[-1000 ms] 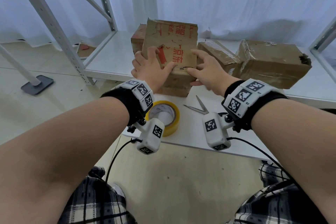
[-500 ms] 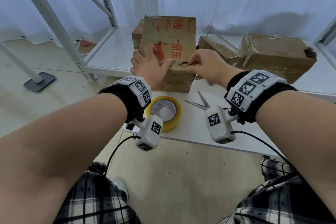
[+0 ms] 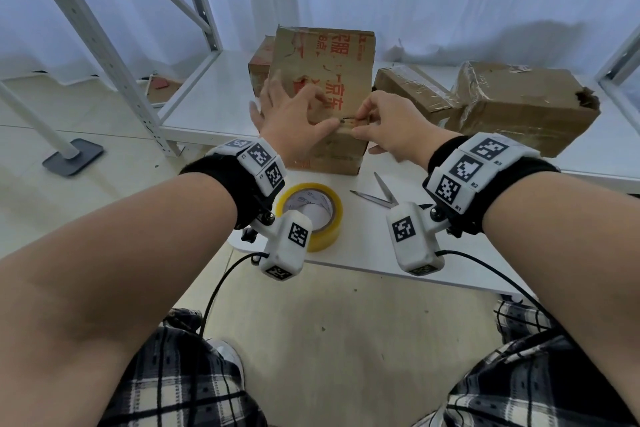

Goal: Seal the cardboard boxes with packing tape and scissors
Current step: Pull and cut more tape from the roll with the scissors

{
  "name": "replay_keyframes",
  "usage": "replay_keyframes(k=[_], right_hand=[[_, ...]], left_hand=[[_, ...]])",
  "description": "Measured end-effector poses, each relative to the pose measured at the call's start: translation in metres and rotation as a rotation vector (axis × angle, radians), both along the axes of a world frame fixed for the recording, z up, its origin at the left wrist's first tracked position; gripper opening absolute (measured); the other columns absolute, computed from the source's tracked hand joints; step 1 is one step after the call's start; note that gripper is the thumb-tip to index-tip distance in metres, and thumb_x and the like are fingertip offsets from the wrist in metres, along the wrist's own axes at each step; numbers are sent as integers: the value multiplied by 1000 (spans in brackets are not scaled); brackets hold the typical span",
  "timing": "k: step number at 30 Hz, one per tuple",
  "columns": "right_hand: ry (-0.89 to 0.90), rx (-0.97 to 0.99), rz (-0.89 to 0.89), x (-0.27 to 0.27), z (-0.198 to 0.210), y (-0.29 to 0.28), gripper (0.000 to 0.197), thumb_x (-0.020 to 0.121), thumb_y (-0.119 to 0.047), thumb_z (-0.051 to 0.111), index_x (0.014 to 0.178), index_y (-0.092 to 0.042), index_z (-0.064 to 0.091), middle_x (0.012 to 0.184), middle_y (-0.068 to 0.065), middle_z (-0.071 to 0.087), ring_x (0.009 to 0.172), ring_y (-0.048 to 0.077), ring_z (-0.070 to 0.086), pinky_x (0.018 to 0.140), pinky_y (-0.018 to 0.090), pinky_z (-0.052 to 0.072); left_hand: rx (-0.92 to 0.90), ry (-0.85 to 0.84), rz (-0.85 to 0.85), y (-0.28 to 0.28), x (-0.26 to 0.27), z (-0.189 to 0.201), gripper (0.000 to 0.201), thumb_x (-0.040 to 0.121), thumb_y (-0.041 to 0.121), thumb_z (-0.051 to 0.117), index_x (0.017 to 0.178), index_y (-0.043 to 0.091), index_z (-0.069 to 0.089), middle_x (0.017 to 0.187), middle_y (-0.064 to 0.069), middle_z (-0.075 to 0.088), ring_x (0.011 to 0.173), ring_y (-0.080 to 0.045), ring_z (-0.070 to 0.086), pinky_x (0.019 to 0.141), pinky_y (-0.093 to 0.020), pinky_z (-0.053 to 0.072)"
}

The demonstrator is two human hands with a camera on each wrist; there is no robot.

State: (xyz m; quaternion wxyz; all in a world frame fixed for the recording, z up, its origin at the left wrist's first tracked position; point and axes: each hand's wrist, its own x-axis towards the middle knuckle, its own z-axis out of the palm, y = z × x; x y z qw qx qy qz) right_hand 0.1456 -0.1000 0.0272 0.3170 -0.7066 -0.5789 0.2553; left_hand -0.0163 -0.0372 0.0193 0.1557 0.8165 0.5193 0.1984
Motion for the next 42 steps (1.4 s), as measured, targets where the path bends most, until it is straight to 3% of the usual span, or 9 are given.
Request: replay_keyframes(k=[2, 5, 13, 20, 27, 31, 36, 39, 42], right_hand=[[-19, -10, 0, -3, -1, 0, 21, 88, -19, 68, 99, -16, 51, 103, 6, 57, 91, 23, 63, 74, 38, 59], [-27, -23, -2, -6, 0, 0, 22, 88, -19, 68, 101, -14, 51, 104, 9, 57, 91, 26, 63, 75, 40, 59], [-18, -27, 51, -7, 4, -3, 25, 89, -17, 67, 104, -17, 47, 102, 9, 60, 87, 24, 65, 71, 36, 60], [44, -8, -19, -9, 3, 2, 16, 93, -27, 60, 103, -16, 52, 104, 9, 61, 90, 21, 63, 63, 30, 59], [-25, 42, -114, -14, -1, 9, 10, 91, -26, 61, 87, -18, 54, 86, -2, 59, 87, 23, 64, 81, 44, 56], [-38, 54, -129, -15, -2, 10, 19, 90, -26, 62, 76, -26, 50, 87, -1, 60, 88, 24, 63, 80, 45, 56], [-48, 43, -119, -15, -1, 9, 20, 91, -26, 62, 76, -26, 48, 86, -1, 61, 85, 25, 64, 80, 46, 56], [4, 36, -152, -14, -1, 8, 19, 91, -29, 63, 93, -20, 46, 95, 2, 59, 87, 25, 64, 81, 45, 56], [45, 4, -150, -11, 0, 6, 43, 88, -37, 66, 116, -16, 42, 112, 7, 57, 92, 23, 64, 78, 38, 57]], left_hand=[[42, 65, -86, 2, 1, 2, 31, 85, 52, 60, 112, 38, 55, 153, -4, 19, 144, -30, 6, 116, -56, -3], [46, 98, -153, 3, -1, 6, 24, 86, 49, 61, 106, 37, 57, 143, 2, 29, 137, -28, 18, 115, -55, 6], [4, 114, -172, 1, 0, 10, 6, 93, 33, 57, 91, 29, 53, 136, -1, 34, 133, -26, 25, 116, -53, 10], [-6, 119, -169, 0, 2, 7, 5, 99, 28, 45, 99, 24, 43, 135, -6, 32, 131, -28, 25, 117, -51, 9], [22, 103, -130, 0, 6, 2, 8, 98, 31, 45, 101, 24, 45, 135, -5, 32, 131, -27, 26, 117, -48, 9], [29, 64, -61, 4, 7, 3, 22, 96, 36, 48, 109, 19, 47, 134, -8, 34, 128, -30, 30, 113, -44, 19], [-46, -7, 225, 12, 4, 2, 76, 81, 60, 58, 137, 17, 28, 148, -16, 21, 138, -38, 22, 113, -55, 18], [-88, -27, 220, 15, 3, 0, 83, 79, 64, 60, 140, 19, 24, 149, -17, 18, 135, -39, 24, 107, -56, 26], [-59, -21, 240, 15, 3, -2, 84, 80, 66, 58, 140, 18, 25, 148, -16, 19, 134, -38, 25, 106, -54, 27]])
